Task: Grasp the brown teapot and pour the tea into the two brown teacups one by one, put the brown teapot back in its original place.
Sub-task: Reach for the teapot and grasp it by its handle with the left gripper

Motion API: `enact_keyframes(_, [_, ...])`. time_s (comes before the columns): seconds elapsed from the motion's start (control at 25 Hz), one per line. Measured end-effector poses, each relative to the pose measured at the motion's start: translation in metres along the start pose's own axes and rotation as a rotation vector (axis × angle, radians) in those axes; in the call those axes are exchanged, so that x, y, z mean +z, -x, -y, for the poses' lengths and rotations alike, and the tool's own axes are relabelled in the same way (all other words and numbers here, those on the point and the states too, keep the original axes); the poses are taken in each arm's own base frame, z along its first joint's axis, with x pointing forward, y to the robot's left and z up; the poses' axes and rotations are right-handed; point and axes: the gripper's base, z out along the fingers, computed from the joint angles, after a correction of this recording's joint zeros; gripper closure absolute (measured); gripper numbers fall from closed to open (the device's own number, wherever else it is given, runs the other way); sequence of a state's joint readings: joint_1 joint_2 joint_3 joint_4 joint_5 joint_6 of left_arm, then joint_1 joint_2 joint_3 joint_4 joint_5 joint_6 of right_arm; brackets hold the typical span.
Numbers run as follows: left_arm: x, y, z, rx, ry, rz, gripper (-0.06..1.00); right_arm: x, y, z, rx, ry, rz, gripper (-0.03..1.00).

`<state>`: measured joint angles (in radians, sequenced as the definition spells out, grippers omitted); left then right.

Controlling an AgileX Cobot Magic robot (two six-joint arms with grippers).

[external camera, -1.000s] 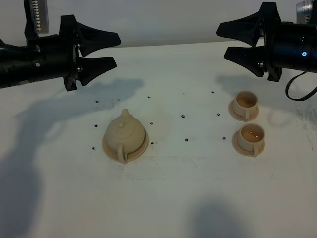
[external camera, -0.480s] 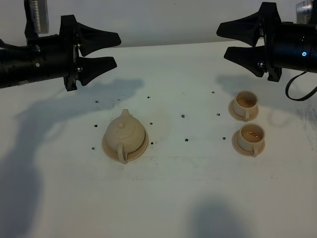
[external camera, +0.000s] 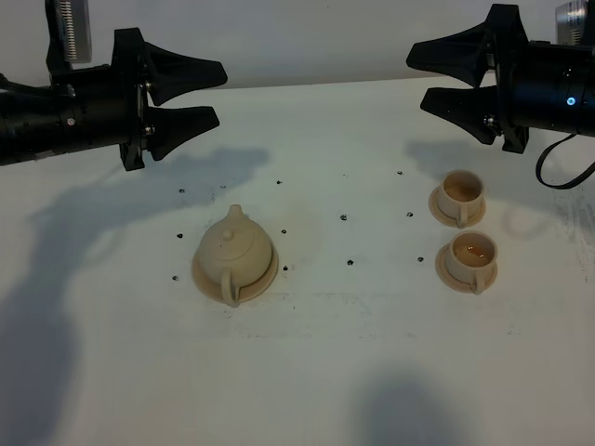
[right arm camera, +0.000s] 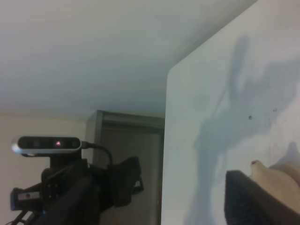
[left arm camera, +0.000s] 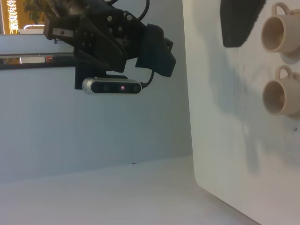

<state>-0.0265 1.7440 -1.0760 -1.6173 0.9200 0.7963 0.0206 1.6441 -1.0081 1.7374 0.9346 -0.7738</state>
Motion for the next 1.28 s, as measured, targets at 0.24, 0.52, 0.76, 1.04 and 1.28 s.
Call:
enact_keyframes(0.24, [0.0000, 0.0000, 0.0000, 0.000, 0.000, 0.000, 0.36, 0.0000, 0.0000, 0.0000, 0.000, 0.000, 0.000, 0.39])
enact_keyframes(0.52, [0.0000, 0.0000, 0.0000, 0.000, 0.000, 0.000, 0.36, 0.0000, 0.0000, 0.0000, 0.000, 0.000, 0.000, 0.39])
enact_keyframes(0.76, [0.0000, 0.0000, 0.0000, 0.000, 0.000, 0.000, 0.36, 0.0000, 0.0000, 0.0000, 0.000, 0.000, 0.000, 0.39])
enact_keyframes(1.04, [0.0000, 0.0000, 0.0000, 0.012, 0.000, 0.000, 0.36, 0.0000, 0.0000, 0.0000, -0.005, 0.000, 0.000, 0.39])
enact_keyframes(1.28, [-0.0001, -0.0018, 0.0032, 0.194, -0.030, -0.023, 0.39, 0.0000, -0.0001, -0.0001, -0.097, 0.001, -0.001, 0.39])
